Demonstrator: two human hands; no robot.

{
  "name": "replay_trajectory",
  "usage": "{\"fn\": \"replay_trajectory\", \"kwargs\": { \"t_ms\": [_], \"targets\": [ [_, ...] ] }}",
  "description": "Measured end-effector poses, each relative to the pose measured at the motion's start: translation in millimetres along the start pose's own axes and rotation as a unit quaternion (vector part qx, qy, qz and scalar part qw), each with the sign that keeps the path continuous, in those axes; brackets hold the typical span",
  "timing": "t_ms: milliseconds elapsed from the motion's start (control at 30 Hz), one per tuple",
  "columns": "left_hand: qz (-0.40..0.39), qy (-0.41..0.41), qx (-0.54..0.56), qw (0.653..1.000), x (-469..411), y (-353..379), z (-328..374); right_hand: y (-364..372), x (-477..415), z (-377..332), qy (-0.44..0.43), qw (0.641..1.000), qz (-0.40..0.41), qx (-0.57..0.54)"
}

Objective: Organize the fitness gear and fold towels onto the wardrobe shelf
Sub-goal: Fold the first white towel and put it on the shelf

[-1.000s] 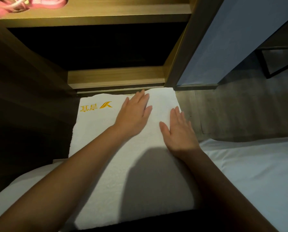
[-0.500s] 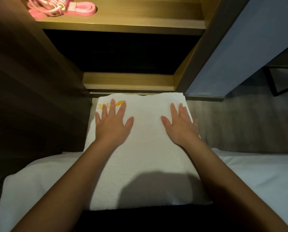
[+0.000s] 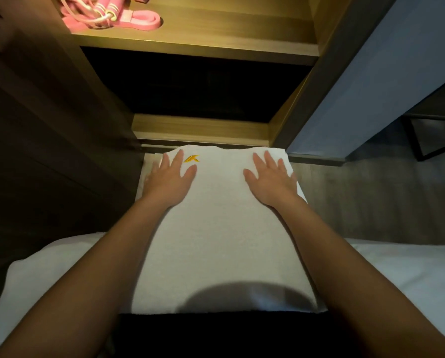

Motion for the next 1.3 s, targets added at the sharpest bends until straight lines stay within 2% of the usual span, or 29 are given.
{"fn": "replay_trajectory", "kwargs": {
  "t_ms": [67, 133, 200, 300, 433, 567, 733, 800, 867, 933, 1000, 1067, 1133, 1233, 1300],
  "targets": [
    [-0.032, -0.026, 0.081, 0.996, 2, 3, -24, -1, 3, 24, 0.028, 0.992, -0.010, -0.119],
    [-0.047, -0.063, 0.167, 0.983, 8, 5, -44, 3, 10, 50, 0.073, 0.961, -0.024, -0.265],
    [-0.043, -0.112, 0.217, 0.969, 16, 5, -57, 11, 20, 69, 0.128, 0.930, -0.041, -0.343],
    [-0.056, -0.161, 0.280, 0.945, 26, 10, -66, 22, 35, 85, 0.167, 0.906, -0.071, -0.382],
    [-0.086, -0.189, 0.384, 0.900, 33, 25, -79, 33, 46, 96, 0.159, 0.873, -0.098, -0.451],
    [-0.096, -0.168, 0.436, 0.879, 35, 25, -81, 38, 47, 100, 0.139, 0.834, -0.151, -0.513],
    [-0.136, -0.140, 0.575, 0.795, 22, 19, -65, 21, 27, 98, 0.130, 0.801, -0.141, -0.567],
    [-0.139, -0.138, 0.598, 0.777, 12, 13, -57, 12, 14, 95, 0.129, 0.799, -0.125, -0.575],
    [-0.130, -0.143, 0.596, 0.780, 4, 6, -53, 7, 6, 92, 0.131, 0.802, -0.113, -0.572],
    [-0.065, -0.152, 0.561, 0.811, -4, -3, -60, 8, 0, 90, 0.121, 0.793, -0.097, -0.589],
    [0.044, -0.139, 0.502, 0.853, -8, -15, -67, 4, -3, 92, 0.101, 0.804, -0.031, -0.586],
    [0.089, -0.110, 0.488, 0.861, -11, -16, -67, -3, 0, 93, 0.084, 0.831, 0.047, -0.548],
    [0.081, -0.114, 0.482, 0.865, -13, -12, -66, -1, 2, 93, 0.085, 0.842, 0.052, -0.531],
    [0.013, -0.157, 0.474, 0.866, -16, -9, -63, 3, 1, 90, 0.099, 0.846, -0.016, -0.523],
    [0.010, -0.148, 0.438, 0.887, -18, -11, -60, -2, 1, 85, 0.094, 0.852, -0.005, -0.515]
  ]
}}
Point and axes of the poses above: each hand's wrist, its own x-axis away from the middle knuckle, its own y-axis out of the palm, z = x × y, the point moved 8 cm from there along -x, towards the middle knuckle, and after that the axes turned 12 degrees about -z, right-handed, at the moved point
